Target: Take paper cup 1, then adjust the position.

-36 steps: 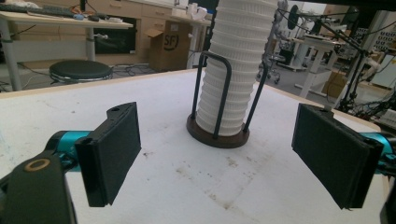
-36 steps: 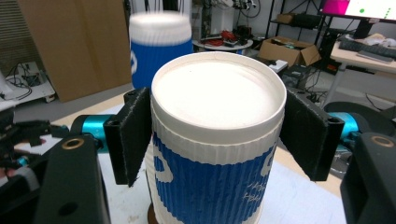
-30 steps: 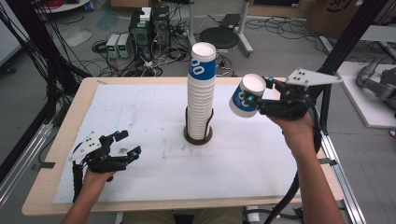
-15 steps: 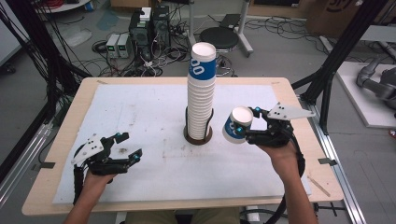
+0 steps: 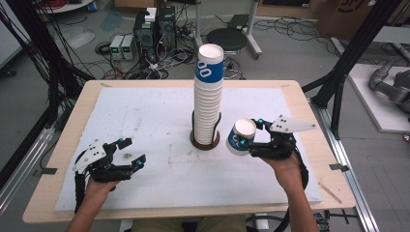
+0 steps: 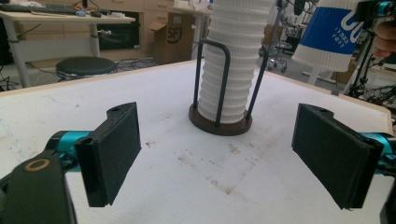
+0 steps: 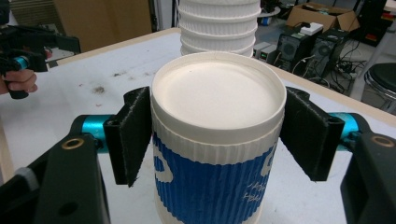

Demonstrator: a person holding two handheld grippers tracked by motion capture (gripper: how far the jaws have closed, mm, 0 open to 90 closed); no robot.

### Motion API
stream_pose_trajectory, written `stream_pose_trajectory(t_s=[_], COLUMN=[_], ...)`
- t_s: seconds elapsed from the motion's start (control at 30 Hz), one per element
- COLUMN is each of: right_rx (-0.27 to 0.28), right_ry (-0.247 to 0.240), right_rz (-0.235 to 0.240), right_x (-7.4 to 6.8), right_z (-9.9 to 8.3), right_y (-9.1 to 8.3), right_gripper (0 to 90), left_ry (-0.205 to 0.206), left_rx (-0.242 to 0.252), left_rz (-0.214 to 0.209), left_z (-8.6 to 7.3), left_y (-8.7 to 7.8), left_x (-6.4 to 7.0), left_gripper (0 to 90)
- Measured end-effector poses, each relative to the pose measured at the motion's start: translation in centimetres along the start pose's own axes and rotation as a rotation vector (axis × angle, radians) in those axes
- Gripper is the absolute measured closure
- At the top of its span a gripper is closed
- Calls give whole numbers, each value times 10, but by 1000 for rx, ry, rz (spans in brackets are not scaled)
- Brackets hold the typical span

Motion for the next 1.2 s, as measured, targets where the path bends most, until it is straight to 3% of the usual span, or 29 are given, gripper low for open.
stream_pose_trajectory(t_s=[0.27, 0.6, 0.93, 1.2], right_rx=[1, 3, -4, -18], right_ry=[1, 1, -3, -17], right_rz=[-6, -2, 43, 115], right_x=[-2, -6, -14, -28], right_z=[-2, -1, 0, 1], right_y=[-2, -5, 4, 17], right_gripper=[296, 296, 296, 296], left_ry=[-5, 10, 40, 71], left_rx=[1, -1, -26, -53], left_rz=[1, -44, -146, -245], left_z=[0, 2, 5, 6], left_y=[1, 8, 17, 30], left_x=[0, 5, 16, 37], left_gripper=[154, 154, 153, 152])
Point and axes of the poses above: each handheld gripper's, and its own axes: y roughly forward along the jaws, z roughly out of its top, x roughly to its right, the point moved 1 cm from there along y, roughly forward along the jaws
